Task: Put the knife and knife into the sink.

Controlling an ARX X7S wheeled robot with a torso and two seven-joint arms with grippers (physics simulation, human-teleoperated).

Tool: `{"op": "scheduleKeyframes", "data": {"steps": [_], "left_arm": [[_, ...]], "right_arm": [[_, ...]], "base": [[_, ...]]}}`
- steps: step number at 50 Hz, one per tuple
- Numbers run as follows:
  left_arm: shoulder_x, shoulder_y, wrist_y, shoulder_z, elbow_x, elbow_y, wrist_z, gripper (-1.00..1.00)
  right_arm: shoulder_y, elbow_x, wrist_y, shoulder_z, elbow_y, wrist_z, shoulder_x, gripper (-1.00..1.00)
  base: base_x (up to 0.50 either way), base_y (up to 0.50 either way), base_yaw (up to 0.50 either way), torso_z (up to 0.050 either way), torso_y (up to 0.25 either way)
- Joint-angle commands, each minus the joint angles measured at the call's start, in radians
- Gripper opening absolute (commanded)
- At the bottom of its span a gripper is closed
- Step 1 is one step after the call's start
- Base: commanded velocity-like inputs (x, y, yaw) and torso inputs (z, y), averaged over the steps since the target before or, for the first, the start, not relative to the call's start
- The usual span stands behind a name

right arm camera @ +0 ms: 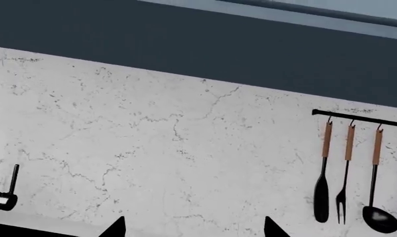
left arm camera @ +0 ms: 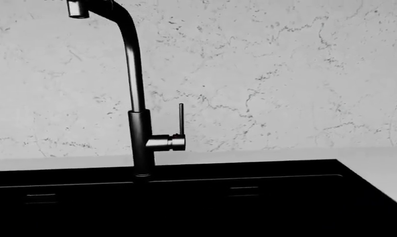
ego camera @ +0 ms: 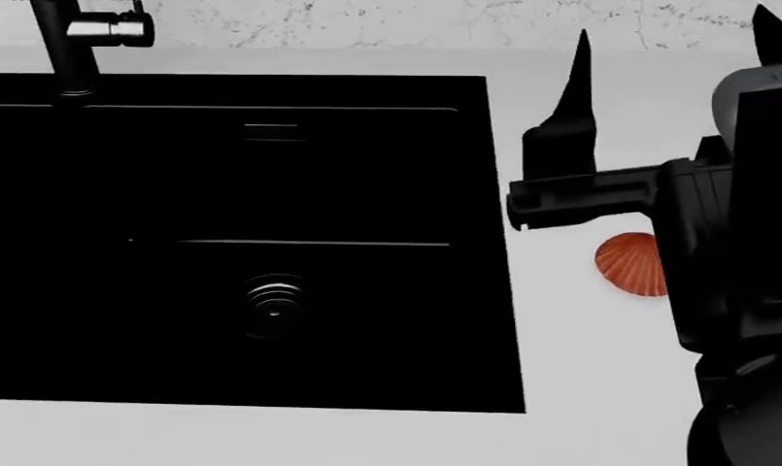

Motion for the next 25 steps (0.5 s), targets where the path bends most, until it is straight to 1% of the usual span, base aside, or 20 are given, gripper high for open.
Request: {"op": "scheduleKeyframes", "data": {"steps": [1, 25], "left_arm": [[0.0, 0.011, 0.012, -0.003, -0.003, 0.001, 0.001, 1.0], [-0.009, 0.016, 0.006, -0.008, -0.016, 0.006, -0.004, 1.0]], "right_arm": [[-0.019, -0.017, -0.028, -0.013, 0.002, -0.009, -0.002, 1.0], [-0.001, -0.001, -0.017, -0.026, 0.003, -0.013, -0.008, 1.0]], "base": [[0.0, 0.5, 0.0, 0.0, 0.0], [0.0, 0.5, 0.0, 0.0, 0.0]]}}
